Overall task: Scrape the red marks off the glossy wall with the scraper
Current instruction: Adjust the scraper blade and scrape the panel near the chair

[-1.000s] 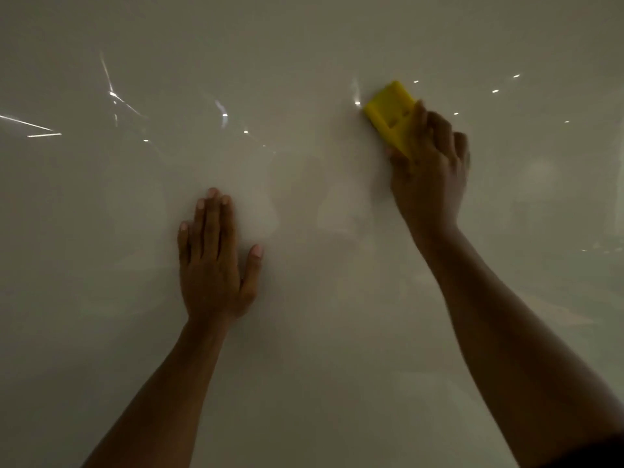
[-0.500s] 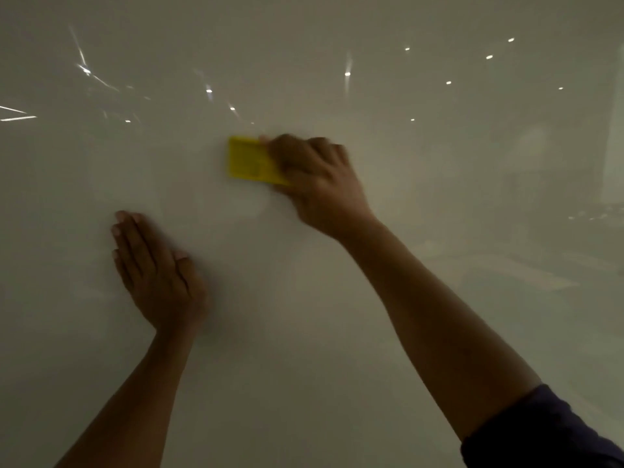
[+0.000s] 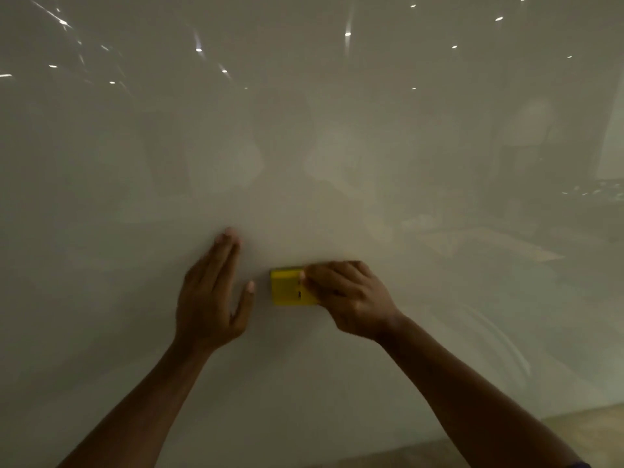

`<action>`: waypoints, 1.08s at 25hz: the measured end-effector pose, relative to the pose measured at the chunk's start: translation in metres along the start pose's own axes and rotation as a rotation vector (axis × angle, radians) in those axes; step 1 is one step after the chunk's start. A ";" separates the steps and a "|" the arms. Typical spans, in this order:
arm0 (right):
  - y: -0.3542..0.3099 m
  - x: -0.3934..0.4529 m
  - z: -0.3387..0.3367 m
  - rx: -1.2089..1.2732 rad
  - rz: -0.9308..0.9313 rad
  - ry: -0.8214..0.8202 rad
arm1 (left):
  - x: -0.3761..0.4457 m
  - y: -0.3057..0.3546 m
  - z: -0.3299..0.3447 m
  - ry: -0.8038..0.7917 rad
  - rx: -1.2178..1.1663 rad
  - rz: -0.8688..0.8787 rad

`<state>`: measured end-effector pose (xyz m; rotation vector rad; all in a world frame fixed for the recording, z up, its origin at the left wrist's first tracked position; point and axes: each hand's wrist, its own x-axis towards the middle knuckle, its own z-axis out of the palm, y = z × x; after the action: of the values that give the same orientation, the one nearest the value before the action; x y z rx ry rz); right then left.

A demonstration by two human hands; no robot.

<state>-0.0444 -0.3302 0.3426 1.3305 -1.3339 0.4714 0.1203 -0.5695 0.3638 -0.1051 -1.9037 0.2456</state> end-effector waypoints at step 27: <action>-0.083 -0.347 -0.318 -0.296 0.872 -0.556 | -0.113 0.397 0.157 -0.378 -0.832 0.561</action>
<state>0.0630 0.0656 0.0969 0.5847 -2.3513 0.4619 -0.0073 -0.2229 0.1212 -1.2302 -2.2051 -0.1882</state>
